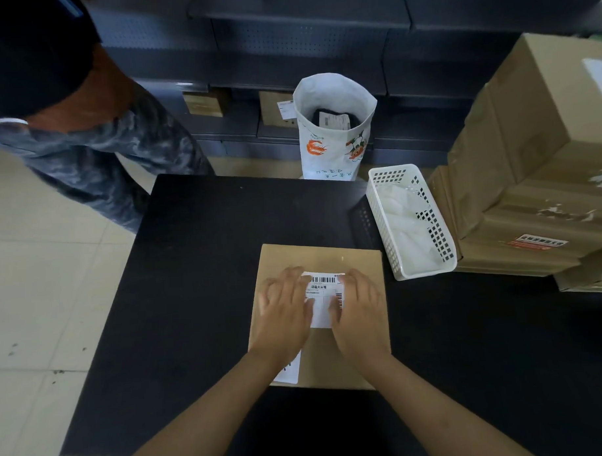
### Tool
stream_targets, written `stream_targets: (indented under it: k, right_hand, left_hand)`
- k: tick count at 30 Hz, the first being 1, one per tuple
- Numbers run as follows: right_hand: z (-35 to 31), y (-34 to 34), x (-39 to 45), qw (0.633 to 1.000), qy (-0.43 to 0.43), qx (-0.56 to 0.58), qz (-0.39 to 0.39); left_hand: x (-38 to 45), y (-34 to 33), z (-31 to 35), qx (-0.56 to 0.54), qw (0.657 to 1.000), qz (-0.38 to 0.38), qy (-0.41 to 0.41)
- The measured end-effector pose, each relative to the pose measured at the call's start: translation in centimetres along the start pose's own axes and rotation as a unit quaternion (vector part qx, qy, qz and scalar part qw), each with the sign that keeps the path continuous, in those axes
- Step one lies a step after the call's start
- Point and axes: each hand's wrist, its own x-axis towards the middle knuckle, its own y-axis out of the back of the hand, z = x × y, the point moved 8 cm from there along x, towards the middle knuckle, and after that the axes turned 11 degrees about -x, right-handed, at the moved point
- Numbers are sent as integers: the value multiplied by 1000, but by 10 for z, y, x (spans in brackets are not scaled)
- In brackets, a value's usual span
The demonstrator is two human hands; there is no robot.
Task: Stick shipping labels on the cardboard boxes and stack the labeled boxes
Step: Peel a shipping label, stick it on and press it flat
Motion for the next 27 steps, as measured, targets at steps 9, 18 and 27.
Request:
stream_targets:
  k: [9, 18, 27]
  right_hand:
    - [-16, -32, 3, 984, 147, -34, -95]
    - [-9, -47, -1, 968, 183, -98, -140]
    - [11, -41, 6, 975, 151, -91, -134]
  left_hand:
    - [-6, -38, 5, 15, 975, -218, -40]
    - [-7, -44, -6, 17, 974, -220, -49]
    - [-5, -33, -43, 81, 974, -208, -26]
